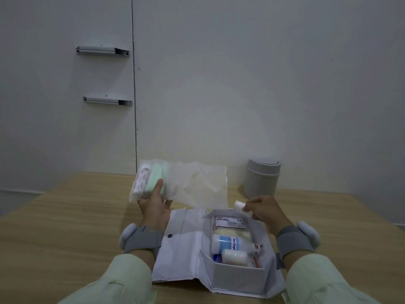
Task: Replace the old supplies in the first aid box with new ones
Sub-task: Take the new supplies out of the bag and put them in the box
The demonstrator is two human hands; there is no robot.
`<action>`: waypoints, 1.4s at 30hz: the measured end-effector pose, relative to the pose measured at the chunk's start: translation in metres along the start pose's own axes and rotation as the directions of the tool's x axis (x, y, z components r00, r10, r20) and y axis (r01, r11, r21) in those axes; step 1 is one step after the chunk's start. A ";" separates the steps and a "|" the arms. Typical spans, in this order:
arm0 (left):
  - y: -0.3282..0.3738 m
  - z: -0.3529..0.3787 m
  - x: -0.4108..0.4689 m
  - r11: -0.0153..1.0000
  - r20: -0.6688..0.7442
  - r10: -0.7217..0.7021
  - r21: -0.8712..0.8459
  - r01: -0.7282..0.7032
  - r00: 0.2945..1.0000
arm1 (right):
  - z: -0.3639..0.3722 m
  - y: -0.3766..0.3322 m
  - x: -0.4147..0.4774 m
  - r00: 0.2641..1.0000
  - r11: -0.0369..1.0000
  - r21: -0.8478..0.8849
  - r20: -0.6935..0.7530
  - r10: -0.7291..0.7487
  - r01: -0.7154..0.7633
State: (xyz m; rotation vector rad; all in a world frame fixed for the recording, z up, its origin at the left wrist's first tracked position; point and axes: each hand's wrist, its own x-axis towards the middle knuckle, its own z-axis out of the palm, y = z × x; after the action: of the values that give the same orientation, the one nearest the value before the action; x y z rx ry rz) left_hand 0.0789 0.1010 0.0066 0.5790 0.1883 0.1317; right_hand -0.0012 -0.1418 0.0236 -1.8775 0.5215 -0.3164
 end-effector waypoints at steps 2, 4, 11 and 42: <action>-0.003 -0.001 0.001 1.000 -0.006 -0.003 -0.001 0.003 1.000 | 0.008 0.004 -0.002 0.999 0.992 -0.122 0.035 -0.022 0.026; -0.005 -0.001 0.002 1.000 -0.010 -0.022 -0.009 0.022 1.000 | 0.017 0.006 -0.003 0.997 0.976 -0.204 0.035 -0.069 0.075; -0.013 0.001 0.005 0.997 0.017 -0.068 -0.042 0.069 0.998 | 0.038 0.008 -0.002 0.984 0.880 -0.442 0.041 -0.174 0.174; -0.017 0.009 -0.001 0.996 0.192 -0.090 0.019 0.088 0.977 | 0.024 -0.019 -0.010 0.937 0.883 0.461 0.264 -0.228 0.085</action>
State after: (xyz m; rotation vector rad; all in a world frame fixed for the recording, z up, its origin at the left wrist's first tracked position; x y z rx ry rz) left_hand 0.0815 0.0821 0.0045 0.5891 0.0268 -0.0129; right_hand 0.0047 -0.1114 0.0333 -1.4827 0.0644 -0.2168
